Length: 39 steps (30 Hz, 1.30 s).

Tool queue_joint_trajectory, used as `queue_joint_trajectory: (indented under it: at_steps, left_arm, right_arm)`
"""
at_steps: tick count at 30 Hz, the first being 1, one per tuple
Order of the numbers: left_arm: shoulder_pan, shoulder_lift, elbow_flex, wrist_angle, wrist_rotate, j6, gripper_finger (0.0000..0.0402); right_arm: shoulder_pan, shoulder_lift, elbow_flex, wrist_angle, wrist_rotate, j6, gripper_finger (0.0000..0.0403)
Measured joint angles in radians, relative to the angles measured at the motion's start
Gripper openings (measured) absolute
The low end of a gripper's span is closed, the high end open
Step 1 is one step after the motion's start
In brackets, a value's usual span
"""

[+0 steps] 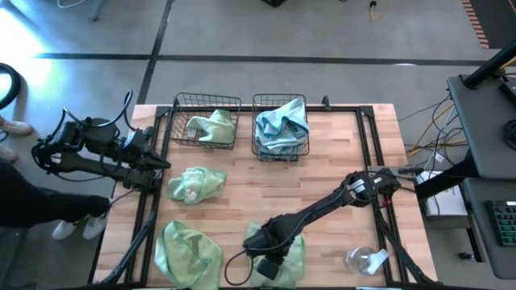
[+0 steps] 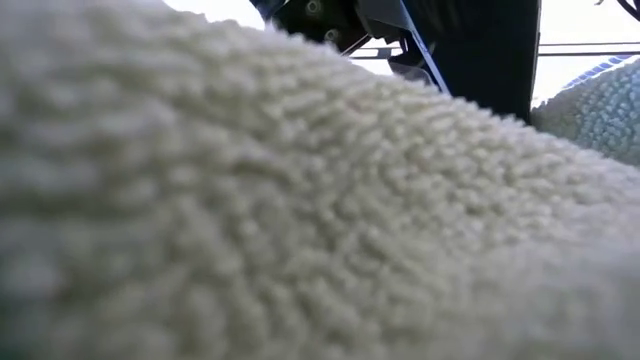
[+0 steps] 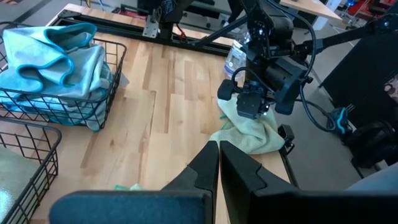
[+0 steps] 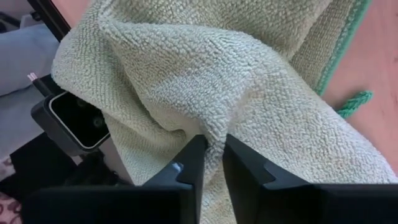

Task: Sort microfiber towel by color & place in baskets
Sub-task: Put the green towel into the left wire basket

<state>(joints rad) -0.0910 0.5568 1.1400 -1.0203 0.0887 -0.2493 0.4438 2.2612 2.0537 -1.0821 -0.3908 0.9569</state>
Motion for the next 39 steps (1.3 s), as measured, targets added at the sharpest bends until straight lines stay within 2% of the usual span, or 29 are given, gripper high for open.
queue_joint_trajectory:
  at_steps: [6, 16, 21, 28, 31, 35, 39]
  left_arm:
    - [0.000, 0.000, 0.000, 0.001, -0.001, 0.000, 0.0000]
    - [0.000, 0.000, 0.000, 0.003, -0.002, -0.031, 0.0000]
    - [0.000, 0.000, 0.000, 0.002, -0.004, -0.052, 0.0000]
    - [0.000, 0.000, 0.000, 0.002, -0.004, -0.078, 0.0000]
    - [0.000, 0.000, 0.000, 0.001, -0.007, -0.073, 0.0000]
    - [0.000, 0.003, 0.000, 0.000, -0.064, -0.051, 0.0000]
    - [0.000, 0.007, 0.000, 0.001, -0.122, -0.021, 0.0000]
  right_arm:
    - [0.000, 0.000, 0.000, -0.001, 0.000, -0.011, 0.0013]
    - [-0.052, -0.002, 0.008, -0.011, 0.032, -0.090, 0.0009]
    - [-0.118, -0.008, 0.087, -0.022, 0.143, -0.171, 0.0009]
    - [-0.222, -0.009, 0.303, -0.053, 0.352, -0.319, 0.0009]
    - [-0.269, -0.066, 0.277, 0.043, 0.408, -0.360, 0.0009]
    - [-0.339, -0.104, 0.286, 0.102, 0.456, -0.409, 0.0009]
    - [-0.409, -0.120, 0.300, 0.190, 0.463, -0.498, 0.0009]
